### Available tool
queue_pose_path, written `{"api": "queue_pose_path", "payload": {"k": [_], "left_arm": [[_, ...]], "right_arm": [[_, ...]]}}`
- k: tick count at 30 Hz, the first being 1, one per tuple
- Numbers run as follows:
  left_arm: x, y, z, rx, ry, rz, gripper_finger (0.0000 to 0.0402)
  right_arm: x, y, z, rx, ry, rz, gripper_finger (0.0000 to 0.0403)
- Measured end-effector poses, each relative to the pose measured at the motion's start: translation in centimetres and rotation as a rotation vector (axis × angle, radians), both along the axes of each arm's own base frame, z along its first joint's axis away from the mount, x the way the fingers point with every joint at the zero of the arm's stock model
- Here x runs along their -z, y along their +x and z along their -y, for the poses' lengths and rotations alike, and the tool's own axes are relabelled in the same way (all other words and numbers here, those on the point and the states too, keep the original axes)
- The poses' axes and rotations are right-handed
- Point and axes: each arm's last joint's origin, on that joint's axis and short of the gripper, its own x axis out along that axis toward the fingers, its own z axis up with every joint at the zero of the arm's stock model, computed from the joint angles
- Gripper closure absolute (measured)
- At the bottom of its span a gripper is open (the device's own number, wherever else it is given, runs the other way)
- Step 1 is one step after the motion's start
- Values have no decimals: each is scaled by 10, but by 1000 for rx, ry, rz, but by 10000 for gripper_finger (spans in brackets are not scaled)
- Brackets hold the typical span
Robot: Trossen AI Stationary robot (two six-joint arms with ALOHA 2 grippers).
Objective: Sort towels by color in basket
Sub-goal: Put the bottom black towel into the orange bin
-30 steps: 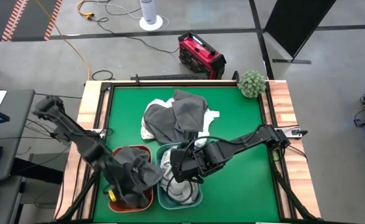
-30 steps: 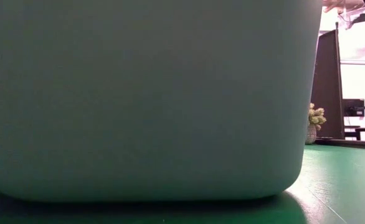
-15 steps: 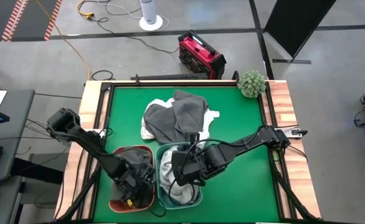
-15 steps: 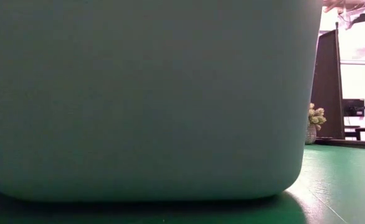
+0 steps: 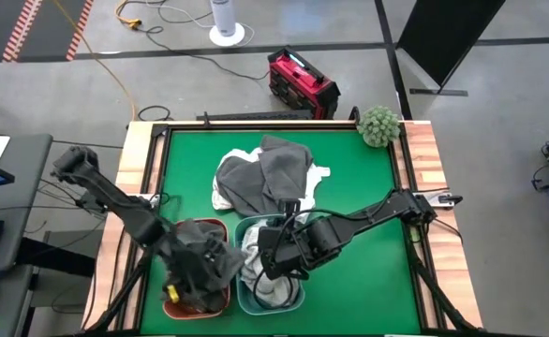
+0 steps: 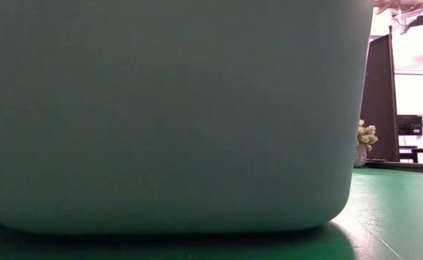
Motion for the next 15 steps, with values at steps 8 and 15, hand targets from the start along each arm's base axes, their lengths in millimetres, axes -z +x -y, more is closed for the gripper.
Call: {"api": "queue_pose_path", "payload": {"k": [8,15], "left_arm": [[-30,-56,-33,-194,51,-15,203],[-23,-91,-62,-490,145,-198,203]], "right_arm": [[1,-5,-8,-4,4,-6,317],[1,-8,-12,3,-10,-2,317]]}}
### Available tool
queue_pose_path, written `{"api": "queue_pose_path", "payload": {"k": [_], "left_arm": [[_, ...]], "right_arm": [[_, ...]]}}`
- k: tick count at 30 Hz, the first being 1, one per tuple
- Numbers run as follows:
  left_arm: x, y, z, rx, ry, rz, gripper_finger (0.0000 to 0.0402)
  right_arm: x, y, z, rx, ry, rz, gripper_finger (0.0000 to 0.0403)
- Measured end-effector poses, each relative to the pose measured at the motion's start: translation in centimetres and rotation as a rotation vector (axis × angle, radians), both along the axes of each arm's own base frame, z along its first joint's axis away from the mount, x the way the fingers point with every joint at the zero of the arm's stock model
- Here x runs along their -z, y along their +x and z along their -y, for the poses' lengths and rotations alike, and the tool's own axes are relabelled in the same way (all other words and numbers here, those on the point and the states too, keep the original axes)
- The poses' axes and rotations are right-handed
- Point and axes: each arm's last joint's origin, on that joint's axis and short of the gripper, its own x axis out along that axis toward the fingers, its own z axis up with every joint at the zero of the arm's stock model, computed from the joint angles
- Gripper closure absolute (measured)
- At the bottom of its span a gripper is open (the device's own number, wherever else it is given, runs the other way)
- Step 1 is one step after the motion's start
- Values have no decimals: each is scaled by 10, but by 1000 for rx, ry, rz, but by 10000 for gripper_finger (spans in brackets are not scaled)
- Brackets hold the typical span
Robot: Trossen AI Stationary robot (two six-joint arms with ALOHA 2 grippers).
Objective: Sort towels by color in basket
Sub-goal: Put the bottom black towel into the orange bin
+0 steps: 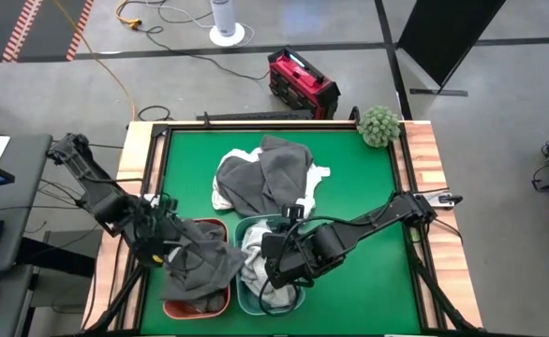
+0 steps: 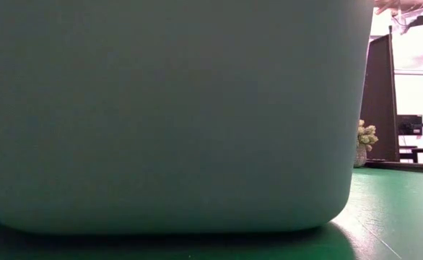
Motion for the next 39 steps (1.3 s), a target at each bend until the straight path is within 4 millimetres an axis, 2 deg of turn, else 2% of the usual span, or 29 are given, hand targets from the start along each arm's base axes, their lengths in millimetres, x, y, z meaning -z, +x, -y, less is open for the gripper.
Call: {"api": "queue_pose_path", "payload": {"k": [3,10,14,18,25,29,34,39], "left_arm": [[12,0,2,-9,26,-38,203],[74,16,14,81,72,-36,203],[90,27,19,106,61,-15,203],[80,33,23,151,73,-4,203],[28,33,22,187,63,63,203],[7,34,22,177,53,155,203],[9,53,33,199,21,307,203],[18,79,43,225,32,347,203]], "right_arm": [[0,1,1,3,1,3,317],[0,3,4,11,1,7,317],[0,3,7,17,1,7,317],[0,4,9,21,0,7,317],[0,5,10,23,-2,5,317],[0,5,10,22,-1,5,317],[0,5,10,22,-1,6,317],[-1,6,11,28,3,14,317]]}}
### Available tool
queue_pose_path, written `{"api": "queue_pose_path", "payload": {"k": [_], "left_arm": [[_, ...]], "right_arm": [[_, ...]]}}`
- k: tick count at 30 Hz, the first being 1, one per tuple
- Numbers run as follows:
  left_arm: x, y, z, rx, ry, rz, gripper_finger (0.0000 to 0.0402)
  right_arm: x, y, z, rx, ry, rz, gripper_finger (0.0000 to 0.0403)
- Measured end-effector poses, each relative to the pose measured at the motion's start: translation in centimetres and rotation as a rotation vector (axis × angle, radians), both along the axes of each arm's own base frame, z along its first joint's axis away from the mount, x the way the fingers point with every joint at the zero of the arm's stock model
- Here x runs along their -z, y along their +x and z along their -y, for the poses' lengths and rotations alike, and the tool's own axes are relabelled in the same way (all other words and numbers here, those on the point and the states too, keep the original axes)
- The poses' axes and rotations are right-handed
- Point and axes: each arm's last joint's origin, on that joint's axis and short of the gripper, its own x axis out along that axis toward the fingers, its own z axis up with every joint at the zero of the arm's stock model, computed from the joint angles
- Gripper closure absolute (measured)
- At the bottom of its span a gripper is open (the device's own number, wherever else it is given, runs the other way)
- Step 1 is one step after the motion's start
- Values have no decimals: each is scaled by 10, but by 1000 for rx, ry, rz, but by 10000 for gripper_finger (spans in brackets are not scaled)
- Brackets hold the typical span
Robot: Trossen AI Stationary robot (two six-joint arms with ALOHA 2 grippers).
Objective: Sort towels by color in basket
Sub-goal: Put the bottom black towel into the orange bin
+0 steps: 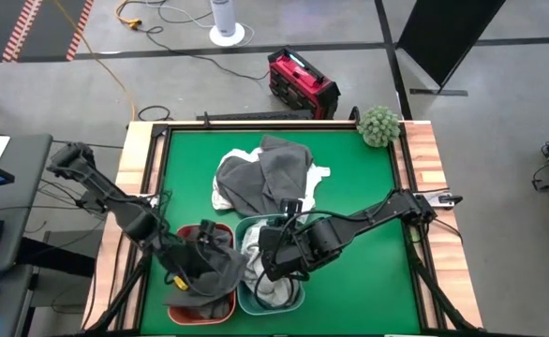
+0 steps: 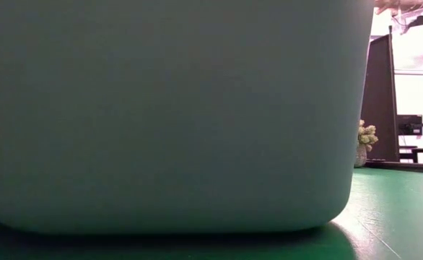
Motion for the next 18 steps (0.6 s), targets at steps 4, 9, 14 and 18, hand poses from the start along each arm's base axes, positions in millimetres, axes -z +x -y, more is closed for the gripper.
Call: {"api": "queue_pose_path", "payload": {"k": [4,9,14,18], "left_arm": [[6,19,-4,-35,39,-13,203],[14,38,-21,-79,-5,-73,203],[20,51,-30,-29,-111,-139,204],[19,49,-26,79,-109,-141,250]], "right_arm": [[0,0,0,0,0,0,317],[0,0,0,-1,0,-1,317],[0,0,0,-1,0,-2,317],[0,-1,0,0,-1,-4,317]]}}
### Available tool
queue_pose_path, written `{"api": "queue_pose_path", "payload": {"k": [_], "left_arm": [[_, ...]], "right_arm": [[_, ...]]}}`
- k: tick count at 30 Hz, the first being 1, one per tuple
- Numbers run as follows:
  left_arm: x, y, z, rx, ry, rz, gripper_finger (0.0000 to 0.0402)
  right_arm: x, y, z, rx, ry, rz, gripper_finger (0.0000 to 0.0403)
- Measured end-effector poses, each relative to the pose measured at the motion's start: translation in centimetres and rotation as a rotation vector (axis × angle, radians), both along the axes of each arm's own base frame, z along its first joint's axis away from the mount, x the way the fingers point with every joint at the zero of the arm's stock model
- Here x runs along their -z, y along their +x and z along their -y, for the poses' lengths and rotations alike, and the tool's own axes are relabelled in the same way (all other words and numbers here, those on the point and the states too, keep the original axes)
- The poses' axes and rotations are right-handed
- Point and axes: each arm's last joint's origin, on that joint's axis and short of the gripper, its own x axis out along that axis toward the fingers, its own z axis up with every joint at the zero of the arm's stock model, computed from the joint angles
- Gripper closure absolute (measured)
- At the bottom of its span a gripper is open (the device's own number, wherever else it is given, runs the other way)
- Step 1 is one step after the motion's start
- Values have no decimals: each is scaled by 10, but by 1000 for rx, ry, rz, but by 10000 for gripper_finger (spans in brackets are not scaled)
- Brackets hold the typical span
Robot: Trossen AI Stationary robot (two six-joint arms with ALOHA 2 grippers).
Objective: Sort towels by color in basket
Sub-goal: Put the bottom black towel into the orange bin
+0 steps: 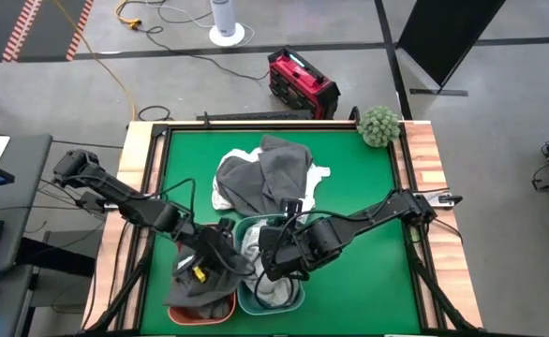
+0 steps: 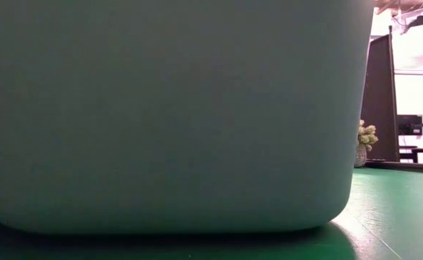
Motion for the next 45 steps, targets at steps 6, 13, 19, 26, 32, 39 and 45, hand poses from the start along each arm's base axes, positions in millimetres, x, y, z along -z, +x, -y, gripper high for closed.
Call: {"api": "queue_pose_path", "payload": {"k": [6,13,19,26,32,39,45], "left_arm": [[-9,-8,5,87,18,51,387],[-30,-48,7,401,-17,42,397],[2,-62,-3,222,160,-194,399],[38,-50,-7,17,315,-290,393],[33,-45,-6,-20,325,-312,373],[-3,-45,-4,-35,266,-226,329],[-25,-53,-3,-23,243,-223,262]], "right_arm": [[0,0,0,1,1,0,317],[1,-3,-5,5,7,-4,317],[1,-6,-11,-9,10,-2,317],[0,-4,-9,-2,15,11,317],[0,-3,-7,1,13,6,317],[0,-2,-4,3,10,4,317],[1,-4,-6,3,7,-6,317]]}}
